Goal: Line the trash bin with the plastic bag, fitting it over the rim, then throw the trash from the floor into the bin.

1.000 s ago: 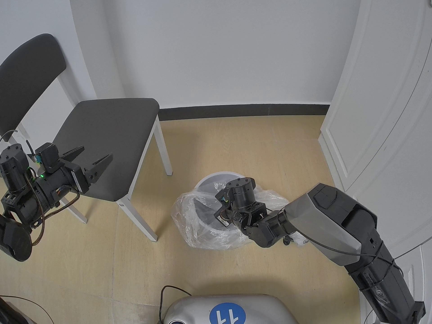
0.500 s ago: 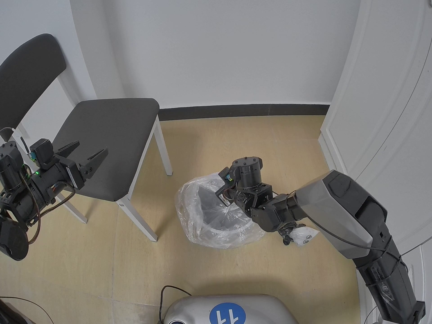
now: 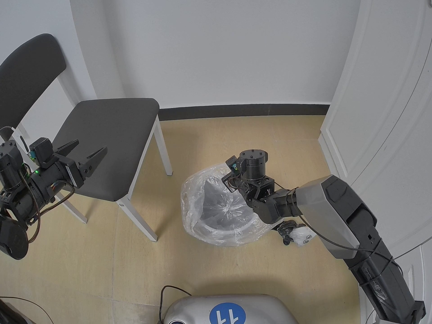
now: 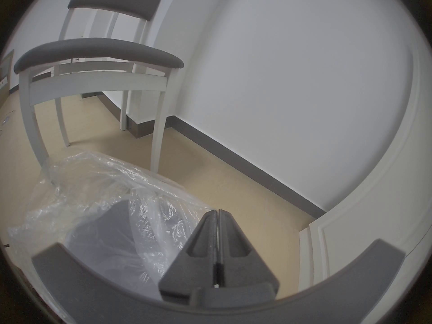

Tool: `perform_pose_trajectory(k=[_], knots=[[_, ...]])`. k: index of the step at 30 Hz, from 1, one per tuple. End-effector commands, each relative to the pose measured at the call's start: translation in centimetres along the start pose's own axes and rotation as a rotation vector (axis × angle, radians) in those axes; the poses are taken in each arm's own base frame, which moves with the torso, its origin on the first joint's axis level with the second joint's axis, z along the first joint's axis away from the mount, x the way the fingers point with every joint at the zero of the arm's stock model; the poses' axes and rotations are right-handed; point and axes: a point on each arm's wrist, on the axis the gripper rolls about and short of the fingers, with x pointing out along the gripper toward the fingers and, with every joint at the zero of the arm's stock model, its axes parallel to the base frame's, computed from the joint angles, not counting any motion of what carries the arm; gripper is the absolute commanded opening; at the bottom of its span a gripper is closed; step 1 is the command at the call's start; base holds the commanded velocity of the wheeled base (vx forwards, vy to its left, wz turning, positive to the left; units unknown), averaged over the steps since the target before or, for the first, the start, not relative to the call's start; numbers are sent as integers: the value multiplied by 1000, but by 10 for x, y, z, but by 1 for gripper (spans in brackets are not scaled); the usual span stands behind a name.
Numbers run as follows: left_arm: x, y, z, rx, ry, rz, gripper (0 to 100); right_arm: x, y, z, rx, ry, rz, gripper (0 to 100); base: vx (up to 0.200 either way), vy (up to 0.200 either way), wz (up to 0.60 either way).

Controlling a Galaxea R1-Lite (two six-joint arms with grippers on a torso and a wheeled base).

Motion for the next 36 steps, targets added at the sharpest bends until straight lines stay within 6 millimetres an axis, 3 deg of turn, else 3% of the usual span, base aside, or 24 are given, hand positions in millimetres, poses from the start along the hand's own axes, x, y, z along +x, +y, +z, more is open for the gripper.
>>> perform_pose_trajectory(k=[1, 9, 15, 16, 22, 27, 32, 36], knots=[[0, 0, 0, -1, 1, -1, 100, 3, 4, -5, 16, -37, -45, 0, 0, 0, 0], [-2, -1, 1, 4, -7, -2, 100, -2, -2, 12, -38, -180, -177, 0, 0, 0, 0], [-3, -1, 3, 6, -12, -2, 100, -1, -3, 8, -127, -245, -238, 0, 0, 0, 0], [-3, -1, 3, 6, -12, -2, 100, -1, -3, 8, -127, -245, -238, 100, 0, 0, 0], [-3, -5, 0, 1, -2, -17, 100, -4, 2, 12, -119, -255, -237, 100, 0, 0, 0], [2, -16, 1, -1, -5, -66, 100, -9, -5, 23, -114, -257, -236, 100, 0, 0, 0], [7, -29, -1, -4, -1, -116, 100, -31, -24, 29, -60, -185, -177, 100, 0, 0, 0], [12, -30, 1, -3, -8, -127, 100, -66, -46, 30, 82, -30, -67, 100, 0, 0, 0]])
